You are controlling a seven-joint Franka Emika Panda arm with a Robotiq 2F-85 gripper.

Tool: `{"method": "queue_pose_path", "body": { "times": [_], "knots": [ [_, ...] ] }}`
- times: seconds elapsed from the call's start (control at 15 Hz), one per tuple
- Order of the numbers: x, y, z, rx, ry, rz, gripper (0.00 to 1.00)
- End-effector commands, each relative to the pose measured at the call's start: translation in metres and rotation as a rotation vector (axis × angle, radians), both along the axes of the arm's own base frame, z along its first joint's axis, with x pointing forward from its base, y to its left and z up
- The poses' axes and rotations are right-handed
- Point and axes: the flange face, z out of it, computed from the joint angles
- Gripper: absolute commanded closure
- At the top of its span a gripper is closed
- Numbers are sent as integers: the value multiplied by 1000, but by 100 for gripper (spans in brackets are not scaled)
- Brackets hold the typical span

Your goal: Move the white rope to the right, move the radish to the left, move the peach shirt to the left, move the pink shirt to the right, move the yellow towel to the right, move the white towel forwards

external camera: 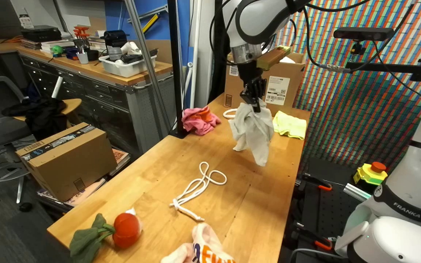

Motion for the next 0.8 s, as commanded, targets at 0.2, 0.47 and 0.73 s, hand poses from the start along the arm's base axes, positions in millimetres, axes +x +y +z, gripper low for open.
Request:
{"method": "queue_pose_path", "body": {
  "times": [0.2,0.47,0.73],
  "knots": [
    [-46,18,4,83,96,179,92],
    [-58,41,-10,147,155,325,92],
    [-64,68,-28,195,190,435,92]
  ]
}}
